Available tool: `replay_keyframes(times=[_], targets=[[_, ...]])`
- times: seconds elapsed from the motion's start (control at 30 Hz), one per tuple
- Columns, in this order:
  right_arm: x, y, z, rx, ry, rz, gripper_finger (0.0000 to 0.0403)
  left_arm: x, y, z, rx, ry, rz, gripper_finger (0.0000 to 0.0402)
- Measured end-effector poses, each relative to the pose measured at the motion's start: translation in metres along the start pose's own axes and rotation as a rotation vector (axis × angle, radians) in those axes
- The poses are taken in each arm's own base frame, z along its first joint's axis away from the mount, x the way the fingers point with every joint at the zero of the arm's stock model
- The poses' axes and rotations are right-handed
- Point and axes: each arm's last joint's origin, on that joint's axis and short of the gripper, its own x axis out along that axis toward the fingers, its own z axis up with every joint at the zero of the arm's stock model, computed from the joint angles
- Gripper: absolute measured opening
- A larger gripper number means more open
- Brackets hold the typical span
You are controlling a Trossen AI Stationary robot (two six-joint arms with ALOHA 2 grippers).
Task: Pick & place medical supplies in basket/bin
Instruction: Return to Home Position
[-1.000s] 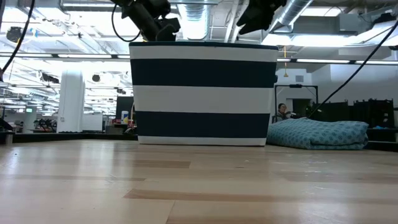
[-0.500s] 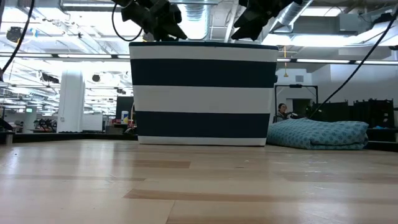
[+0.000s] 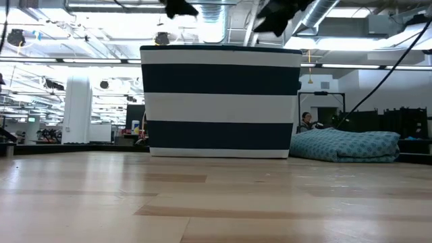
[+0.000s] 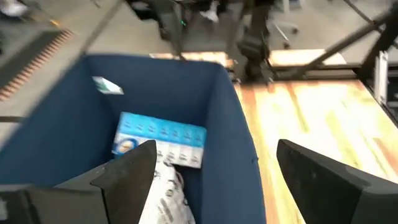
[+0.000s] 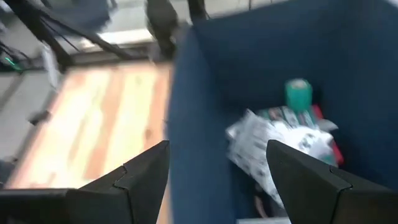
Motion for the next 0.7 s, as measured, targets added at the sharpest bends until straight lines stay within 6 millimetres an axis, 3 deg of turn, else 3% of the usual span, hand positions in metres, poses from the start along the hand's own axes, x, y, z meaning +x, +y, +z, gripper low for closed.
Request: replay_keyframes(times=[0.23,0.37,0.53,0.7], targets=[[-0.048,0.032,0.003,0.052,-0.192,0.002,0.0260,-0.061,-0.049,0.011,-0.086,-0.143,-0.018,0.0323],[-0.072,0.060,-0.014,0.089,-0.352,-0.035,0.0260,-0.087,-0.083,-0.003,-0.145,-0.215,-0.025,0.0323],[-0.087,0.094,-0.051,0.135,-0.497,-0.072,0.0260,-0.103,-0.107,-0.044,-0.221,-0.306,0.039,0.0323],[-0.086,0.117,-0.085,0.087,-0.541,-0.068,0.0260,-0.103,-0.119,-0.098,-0.251,-0.379,0.056,0.0323]])
